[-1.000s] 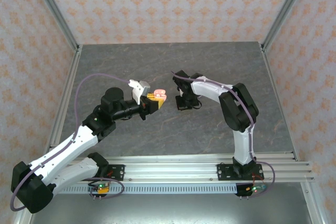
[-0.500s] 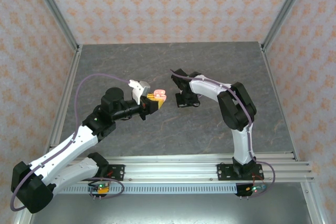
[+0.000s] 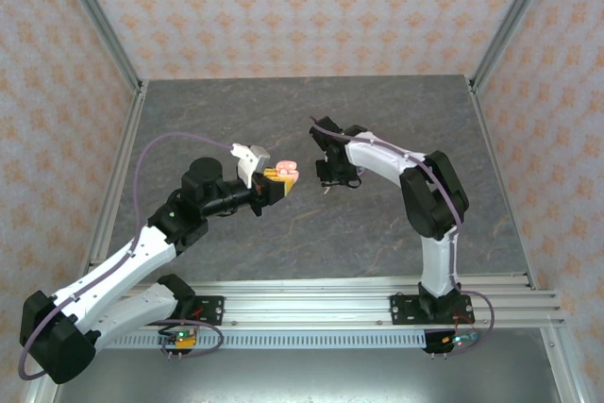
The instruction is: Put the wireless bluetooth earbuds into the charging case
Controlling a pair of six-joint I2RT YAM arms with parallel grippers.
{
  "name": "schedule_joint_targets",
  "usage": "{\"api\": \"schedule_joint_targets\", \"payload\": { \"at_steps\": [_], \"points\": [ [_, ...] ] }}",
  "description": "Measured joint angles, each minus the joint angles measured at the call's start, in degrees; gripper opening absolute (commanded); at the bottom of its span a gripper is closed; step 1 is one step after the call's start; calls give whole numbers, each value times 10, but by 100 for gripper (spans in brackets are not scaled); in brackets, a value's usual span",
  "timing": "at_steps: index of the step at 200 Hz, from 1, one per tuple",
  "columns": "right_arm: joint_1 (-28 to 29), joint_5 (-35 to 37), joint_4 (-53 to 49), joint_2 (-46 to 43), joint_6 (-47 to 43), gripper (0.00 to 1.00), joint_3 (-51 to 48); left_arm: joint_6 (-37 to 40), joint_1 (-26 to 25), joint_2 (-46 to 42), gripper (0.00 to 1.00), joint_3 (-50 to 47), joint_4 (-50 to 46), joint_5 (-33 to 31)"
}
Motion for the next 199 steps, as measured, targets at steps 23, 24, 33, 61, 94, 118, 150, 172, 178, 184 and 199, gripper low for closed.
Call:
{"api": "schedule_joint_targets", "payload": {
  "at_steps": [23,24,33,61,94,118,150,172,178,184,199],
  "points": [
    [0,-14,13,-16,42,43,0,0,0,0,7,0,0,0],
    [0,-14,13,-16,43,43,0,0,0,0,7,0,0,0],
    [0,-16,19,-16,56,46,0,0,0,0,7,0,0,0],
    [0,-16,24,-15,96,48,-1,0,0,0,7,0,0,0],
    [0,-9,25,1,120,46,0,0,0,0,7,0,0,-4],
    [0,-2,23,23,125,42,0,0,0,0,7,0,0,-8],
    [0,3,19,51,127,35,13,0,0,0,7,0,0,-9],
    [0,5,13,58,127,30,22,0,0,0,7,0,0,-9],
    [0,5,12,60,127,29,27,0,0,0,7,0,0,-9],
    [0,5,12,63,126,27,31,0,0,0,7,0,0,-9],
    [0,4,12,70,122,24,40,0,0,0,7,0,0,-9]
  ]
}}
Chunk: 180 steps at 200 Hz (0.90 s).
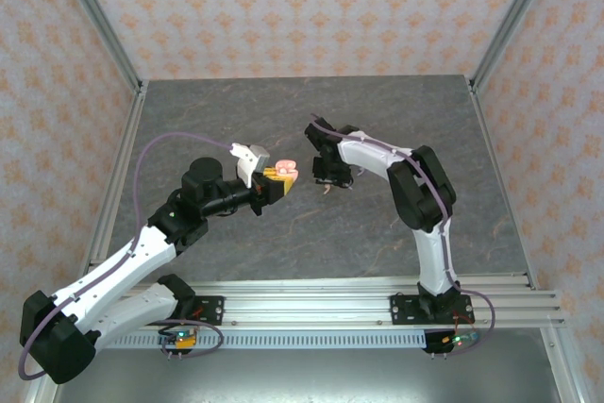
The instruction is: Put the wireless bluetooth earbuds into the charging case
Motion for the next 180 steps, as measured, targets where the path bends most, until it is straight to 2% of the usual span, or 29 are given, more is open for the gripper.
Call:
{"api": "schedule_joint_targets", "payload": {
  "at_steps": [84,131,180],
  "points": [
    [4,-12,-35,26,-75,21,41,0,0,0,7,0,-1,0],
    [18,-25,-51,37,-131,27,58,0,0,-5,7,0,-5,0],
    [19,-17,-59,36,-141,38,61,0,0,-8,7,0,-6,-2]
  ]
}}
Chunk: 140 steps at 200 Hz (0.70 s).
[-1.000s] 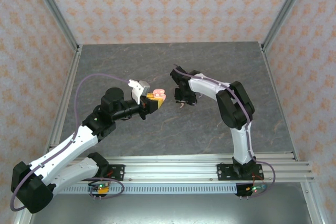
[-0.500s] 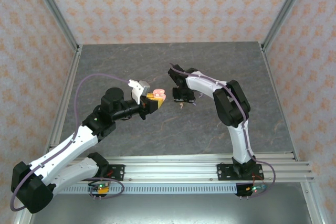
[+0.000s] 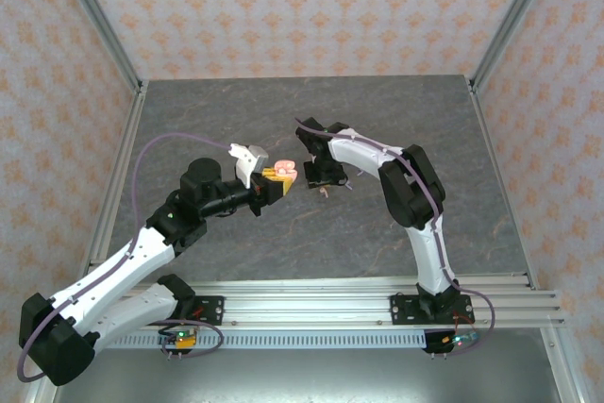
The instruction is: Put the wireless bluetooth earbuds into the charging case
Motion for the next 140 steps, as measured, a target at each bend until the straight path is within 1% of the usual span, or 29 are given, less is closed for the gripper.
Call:
{"api": "schedule_joint_targets", "payload": {
  "at_steps": [95,140],
  "points": [
    [16,18,-10,0,12,36,0,0,0,0,7,0,0,0],
    [17,23,-10,0,21,33,-3,0,0,0,7,0,0,0]
  ]
}}
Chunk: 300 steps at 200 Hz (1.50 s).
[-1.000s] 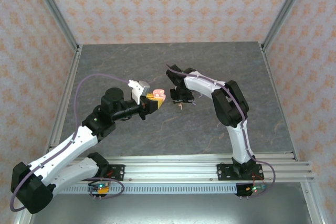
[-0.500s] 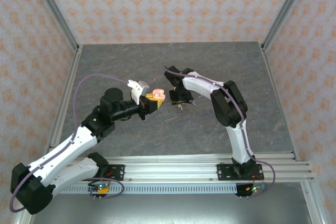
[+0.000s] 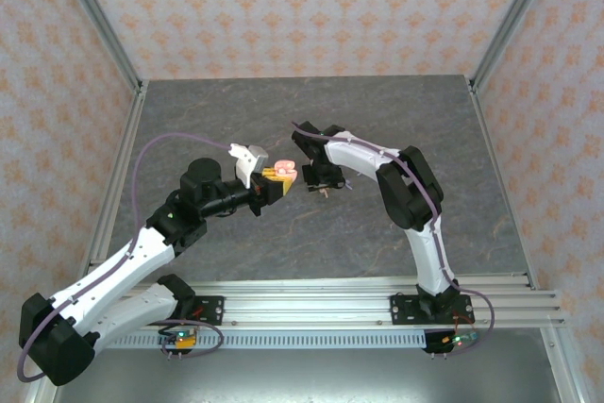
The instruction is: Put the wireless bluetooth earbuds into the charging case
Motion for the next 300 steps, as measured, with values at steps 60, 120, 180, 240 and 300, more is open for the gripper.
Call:
{"api": "schedule_joint_targets", "payload": {
  "at_steps": [60,120,180,240,300],
  "points": [
    [0,2,6,-6,7,32,-11,0,0,0,7,0,0,0],
    [0,8,7,-11,14,30,-18,0,0,0,7,0,0,0],
    [1,8,7,-11,21,21,-19,0,0,0,7,0,0,0],
    [-5,-2,36,-30,29,19,-50,0,0,0,7,0,-10,-9],
    [-54,-73,102,-81,45,19,-132,-4,0,35,7,0,-13,-32]
  ]
}}
